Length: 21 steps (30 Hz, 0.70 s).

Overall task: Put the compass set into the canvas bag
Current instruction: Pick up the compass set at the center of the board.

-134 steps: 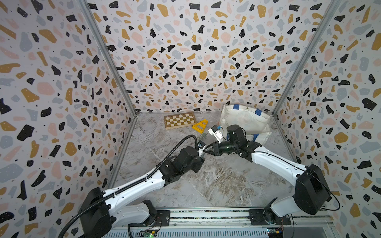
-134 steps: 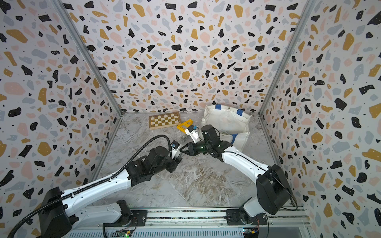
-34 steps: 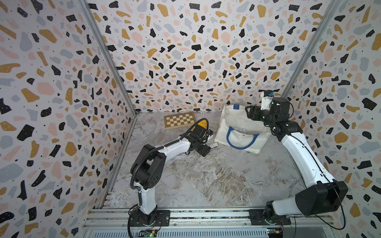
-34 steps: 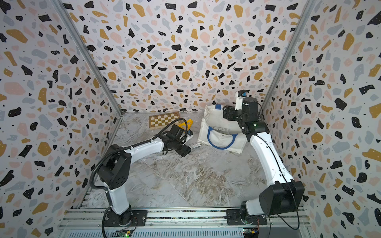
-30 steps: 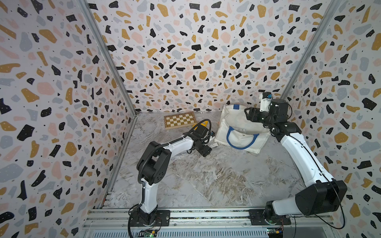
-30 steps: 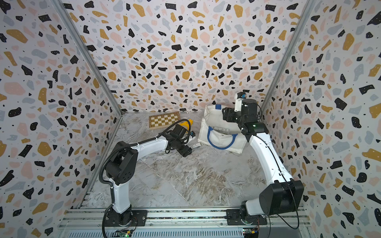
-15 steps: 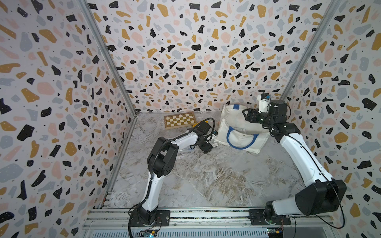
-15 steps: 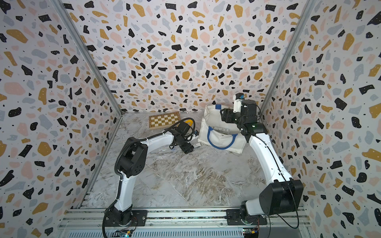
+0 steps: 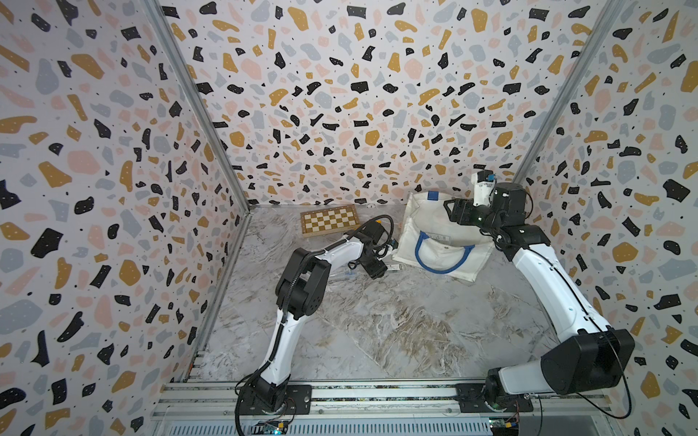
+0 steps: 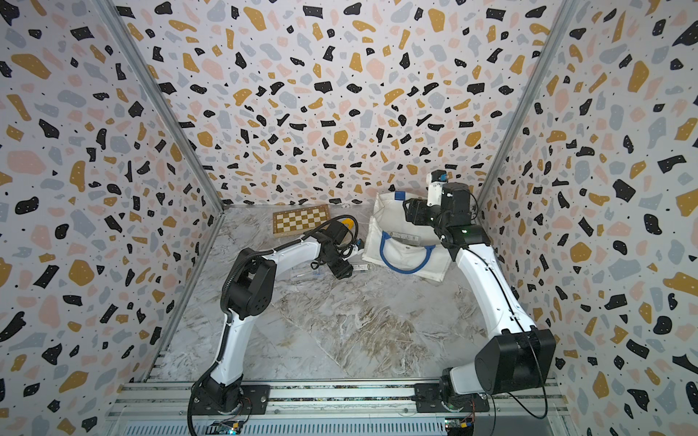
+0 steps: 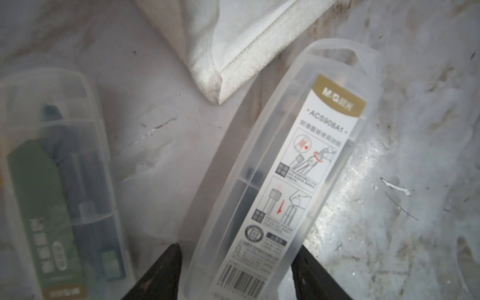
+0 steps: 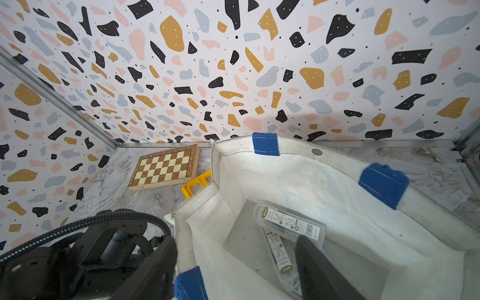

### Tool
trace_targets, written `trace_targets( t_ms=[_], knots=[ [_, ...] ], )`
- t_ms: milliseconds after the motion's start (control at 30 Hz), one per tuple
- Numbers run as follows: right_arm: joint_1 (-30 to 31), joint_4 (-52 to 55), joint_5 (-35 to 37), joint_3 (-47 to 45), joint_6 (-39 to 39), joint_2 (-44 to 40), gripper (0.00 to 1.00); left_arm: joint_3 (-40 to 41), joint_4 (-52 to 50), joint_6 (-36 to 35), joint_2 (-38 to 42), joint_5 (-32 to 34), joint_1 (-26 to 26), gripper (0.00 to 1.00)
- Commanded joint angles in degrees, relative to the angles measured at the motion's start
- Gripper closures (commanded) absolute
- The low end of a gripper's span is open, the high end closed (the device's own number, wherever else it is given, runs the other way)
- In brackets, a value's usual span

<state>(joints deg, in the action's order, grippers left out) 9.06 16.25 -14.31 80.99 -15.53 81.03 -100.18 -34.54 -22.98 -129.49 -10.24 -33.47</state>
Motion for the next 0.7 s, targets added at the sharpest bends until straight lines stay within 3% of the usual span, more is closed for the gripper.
trace_targets(
  t_ms=[0, 267, 467, 667],
  knots=[
    [0.34, -1.04, -0.26, -0.43, -0.28, -1.40, 0.26, -0.92, -1.93, -0.69, -0.68, -1.20, 0.16, 0.38],
    [0.33, -1.26, 0.07, -0.47, -0.21, -1.49, 0.26, 3.62, 0.00, -1.04, 3.83, -2.59, 0.16, 0.58],
    [0.51, -1.22, -0.15, -0.72, -0.37, -1.66, 0.26, 15.59, 6.72, 0.75, 13.36, -4.43, -1.20, 0.66],
    [2.91, -0.50, -0.15, -0.33, -0.01, -2.59, 0.25, 31.91, 18.22, 7.71, 27.28, -1.82, -4.37, 0.76]
  ],
)
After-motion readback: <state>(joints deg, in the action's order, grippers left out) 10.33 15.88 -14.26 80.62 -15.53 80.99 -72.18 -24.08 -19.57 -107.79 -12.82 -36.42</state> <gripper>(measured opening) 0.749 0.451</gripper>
